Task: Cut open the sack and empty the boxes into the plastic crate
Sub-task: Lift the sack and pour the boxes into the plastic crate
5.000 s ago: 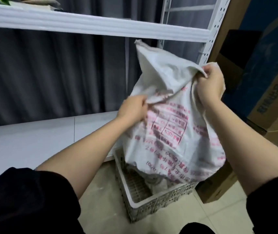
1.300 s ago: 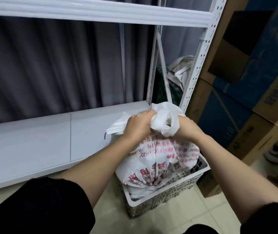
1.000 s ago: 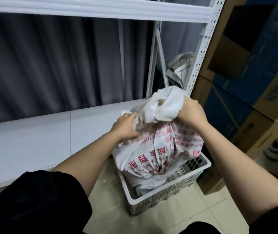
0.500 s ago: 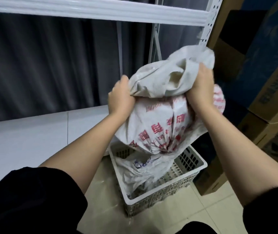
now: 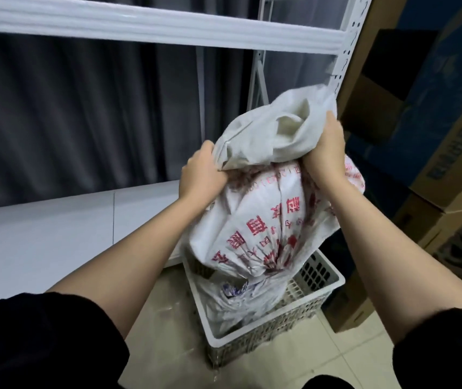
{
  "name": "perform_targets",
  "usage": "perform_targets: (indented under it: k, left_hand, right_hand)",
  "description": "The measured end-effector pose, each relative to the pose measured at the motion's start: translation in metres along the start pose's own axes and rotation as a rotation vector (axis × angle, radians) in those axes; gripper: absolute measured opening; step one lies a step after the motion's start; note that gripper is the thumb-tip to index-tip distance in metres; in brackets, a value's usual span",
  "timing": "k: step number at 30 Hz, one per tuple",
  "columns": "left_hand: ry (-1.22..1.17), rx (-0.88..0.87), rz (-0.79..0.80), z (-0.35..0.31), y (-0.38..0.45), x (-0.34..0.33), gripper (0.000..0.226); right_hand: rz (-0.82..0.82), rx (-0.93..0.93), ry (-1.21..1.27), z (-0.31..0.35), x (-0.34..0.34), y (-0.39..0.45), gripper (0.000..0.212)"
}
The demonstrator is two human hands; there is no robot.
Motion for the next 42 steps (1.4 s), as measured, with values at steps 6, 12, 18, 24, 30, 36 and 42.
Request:
perform_targets:
  k: [6,12,18,24,30,36,42]
  left_hand:
    - [-0.301,-0.091,0.251,-0.01,0.001,-0.03,0.084]
    - [-0.168,-0.002,0.649,0.003,-0.014,-0.059,0.127]
    - [-0.048,-0.004,0.555,0.027,-0.015,-0.066,0.146]
    - [-0.38,0.029,0.664,0.026,-0.027,-0.064,0.078]
    - [-0.042,0.082,0.1,0.014,-0.03,-0.055,0.017]
    - [-0.374,0.029,0.012,-0.017,-0.026,-0.06,0.018]
    - [-0.624,-0.045,-0.008,-0.029,-0.03,-0.046,0.014]
  right_hand:
    - [0.131,-0.051,-0.061,-0.002,-0.018,-0.007,0.031]
    - [0.318,0.001,-0.318,0.0,-0.036,-0.013,0.022]
    - [0.545,0.059,0.027,0.012,-0.032,-0.026,0.017]
    - [0.637,-0.085,0.556,0.002,-0.037,-0.043,0.026]
    - [0.836,0.021,0.011,-0.027,-0.044,-0.036,0.088]
    - [0.847,-0.344,-0.43,-0.078,-0.031,-0.053,0.129]
    - [0.699,-0.174,-0.271,-0.075,-0.044,-0.041,0.037]
Point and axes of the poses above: each hand's wrist, its own y-axis towards the middle knuckle, its own x-axis out of the back of the hand, z = x × y, the point moved 6 cm from there along y, towards the middle knuckle, and after that the axes turned 5 degrees about z, right-handed, at the moved point
